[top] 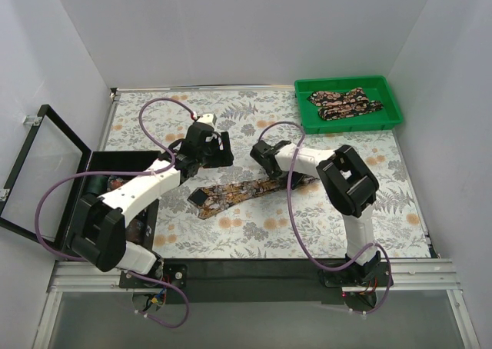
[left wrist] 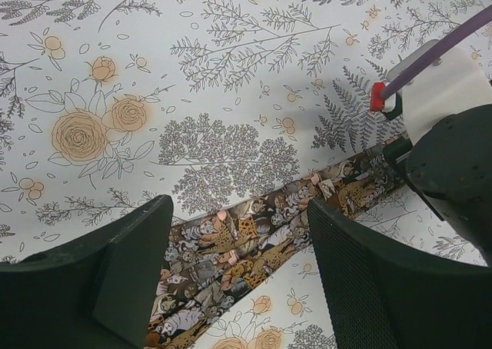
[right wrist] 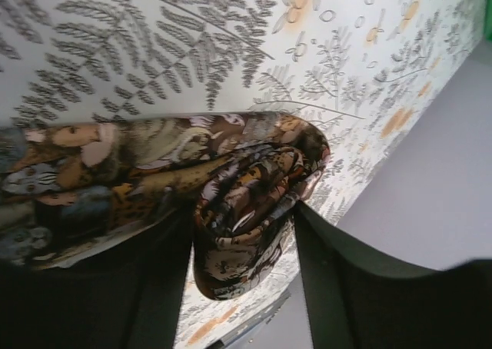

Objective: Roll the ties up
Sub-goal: Roll the tie

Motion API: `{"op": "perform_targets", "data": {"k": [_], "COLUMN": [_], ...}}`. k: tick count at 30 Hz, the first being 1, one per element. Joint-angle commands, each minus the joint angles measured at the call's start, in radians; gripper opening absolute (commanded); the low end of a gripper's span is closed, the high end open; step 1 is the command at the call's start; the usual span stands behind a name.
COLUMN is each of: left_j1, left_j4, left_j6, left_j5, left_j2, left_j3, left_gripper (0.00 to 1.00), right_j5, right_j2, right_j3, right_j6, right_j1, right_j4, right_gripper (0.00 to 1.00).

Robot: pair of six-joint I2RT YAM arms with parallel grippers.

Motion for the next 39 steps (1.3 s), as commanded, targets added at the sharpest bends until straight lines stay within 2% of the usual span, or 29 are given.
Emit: {"op": "perform_targets", "data": {"k": [1, 12, 17, 22, 27, 28, 32, 39], "left_j1": [0.008, 0.011, -0.006, -0.061, -0.179, -0.196, -0.285, -0.320], "left_j4": [-0.001, 0.043, 0.048, 0.068, 0.137, 0.146, 0.198, 0.239], "left_j6": [0.010, -0.013, -0.023, 0.039, 0.184, 0.206, 0.373, 0.549], "left_j5": [-0.011, 0.055, 0.092, 0.092, 0.092, 0.121, 0.156, 0.251], "left_j2": [-0.052, -0.081, -0.082, -0.066, 0.000, 0.041, 0.154, 0.353], "left_j3": [-0.014, -0.014, 0.006, 0.013, 0.036, 0.047, 0.127, 0.260], "left_gripper": [0.65, 0.66, 0.68, 0.70, 0.76, 0.86, 0.98, 0.98], "right_j5": [-0.100, -0.190, -0.279, -0.399, -0.526, -0.587, -0.808, -1.087], "right_j2": [-0.015, -0.122, -0.168, -0.226, -0.327, -0.344, -0.450, -0.561], "right_j3": [0.033, 0.078, 0.113, 0.156, 0.103, 0.083, -0.061, -0.258], "right_j6": [0.066, 0.051, 0.042, 0.011, 0.017, 0.020, 0.032, 0.127], "right_j1": [0.000, 0.001, 0.000, -0.020, -0.140, -0.169, -0.359, -0.575], "right_j4": [0.008, 0.007, 0.008, 0.011, 0.051, 0.085, 0.170, 0.322], "right_gripper": [0.54, 0.71, 0.78, 0.87, 0.89, 0.91, 0.95, 0.98]}}
